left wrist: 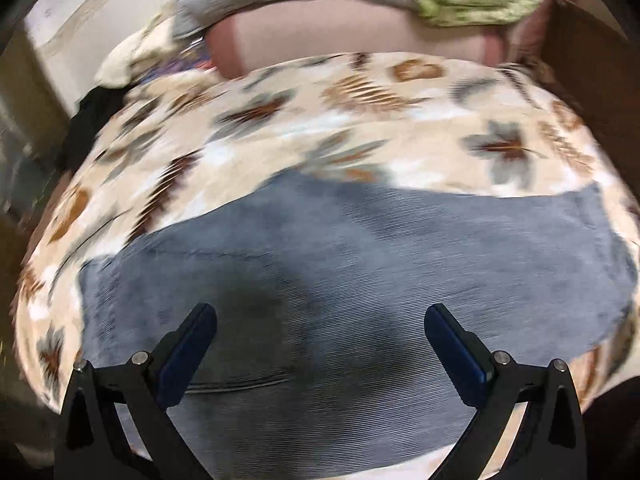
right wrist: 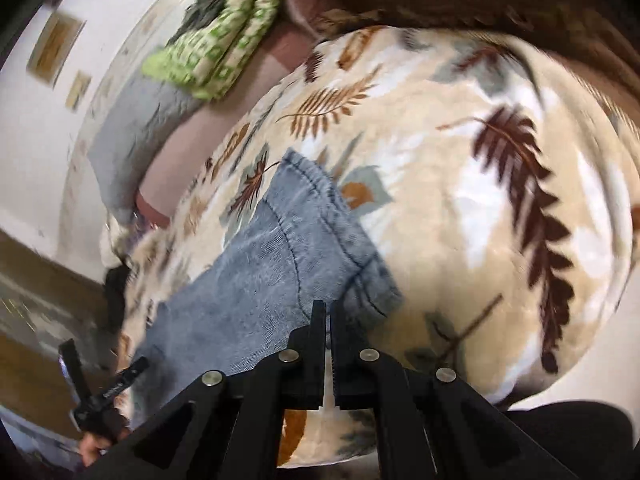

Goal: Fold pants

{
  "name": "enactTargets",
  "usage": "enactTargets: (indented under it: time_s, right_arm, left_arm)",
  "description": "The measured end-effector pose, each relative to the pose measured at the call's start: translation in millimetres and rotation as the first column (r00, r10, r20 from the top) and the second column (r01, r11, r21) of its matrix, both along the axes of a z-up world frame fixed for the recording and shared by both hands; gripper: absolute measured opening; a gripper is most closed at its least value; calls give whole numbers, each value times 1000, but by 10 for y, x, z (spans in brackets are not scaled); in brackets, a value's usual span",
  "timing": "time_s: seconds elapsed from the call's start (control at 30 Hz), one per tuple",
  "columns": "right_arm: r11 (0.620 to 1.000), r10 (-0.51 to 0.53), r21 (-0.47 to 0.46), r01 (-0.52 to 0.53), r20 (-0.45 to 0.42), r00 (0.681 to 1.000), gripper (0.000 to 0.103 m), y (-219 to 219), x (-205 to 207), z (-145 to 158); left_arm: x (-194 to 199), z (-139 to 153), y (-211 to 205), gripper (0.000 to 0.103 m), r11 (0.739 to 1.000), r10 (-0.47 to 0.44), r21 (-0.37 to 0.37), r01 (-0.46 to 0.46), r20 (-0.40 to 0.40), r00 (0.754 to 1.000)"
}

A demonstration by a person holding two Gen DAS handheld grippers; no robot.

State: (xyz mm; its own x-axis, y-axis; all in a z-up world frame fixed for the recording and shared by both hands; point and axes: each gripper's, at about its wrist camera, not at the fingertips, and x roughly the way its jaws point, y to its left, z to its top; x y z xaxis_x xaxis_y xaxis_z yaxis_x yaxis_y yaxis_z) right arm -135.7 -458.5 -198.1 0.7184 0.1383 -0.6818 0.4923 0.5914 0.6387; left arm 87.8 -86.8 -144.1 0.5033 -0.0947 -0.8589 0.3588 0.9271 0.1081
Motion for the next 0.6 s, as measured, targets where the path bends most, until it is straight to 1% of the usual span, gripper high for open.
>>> enactTargets:
  time_s: [0.03, 0.07, 0.1, 0.13, 0.17, 0.2, 0.23, 0.37, 0.47, 0.6]
  right_arm:
    - [999, -4, 32, 4, 3, 1000, 4, -26, -22, -43]
    - [999, -11, 49, 11, 4, 1000, 12, -45, -45, -67]
    - [998, -26, 65, 25, 10, 1000, 31, -56, -55, -89]
    - [995, -46, 88, 44, 23, 999, 44, -65, -89, -119]
    - [991, -71, 114, 66, 43, 997, 62, -81, -109, -144]
    - [989, -84, 129, 76, 57, 995, 64, -94, -125, -146]
    - [986, -83, 150, 73, 59, 995, 64, -96, -105, -171]
    - [978, -86, 195, 78, 32, 996, 64, -98, -8, -258]
    - [975, -104, 199, 102, -1, 995, 64, -101, 72, -332]
    - [977, -114, 181, 111, 11, 993, 64, -98, 169, -338]
  left_arm:
    - [-33, 3, -117, 103, 1000, -24, 1, 24, -4, 1000]
    - [-48, 9, -207, 103, 999, -43, 2, 43, -7, 999]
    - [-72, -4, -307, 103, 998, -67, 1, 67, -10, 998]
    - [-87, -23, -372, 103, 996, -84, 5, 84, -15, 996]
    - [-117, -47, -479, 103, 995, -100, 19, 100, -21, 995]
    - [-135, -73, -542, 103, 994, -109, 30, 109, -26, 994]
    - [-147, -109, -598, 103, 992, -119, 40, 120, -32, 992]
    - [-101, -313, -702, 103, 989, -119, 75, 125, -83, 989]
    - [-49, -462, -679, 103, 989, -98, 95, 110, -124, 987]
    - [-46, -547, -651, 103, 991, -98, 74, 111, -163, 982]
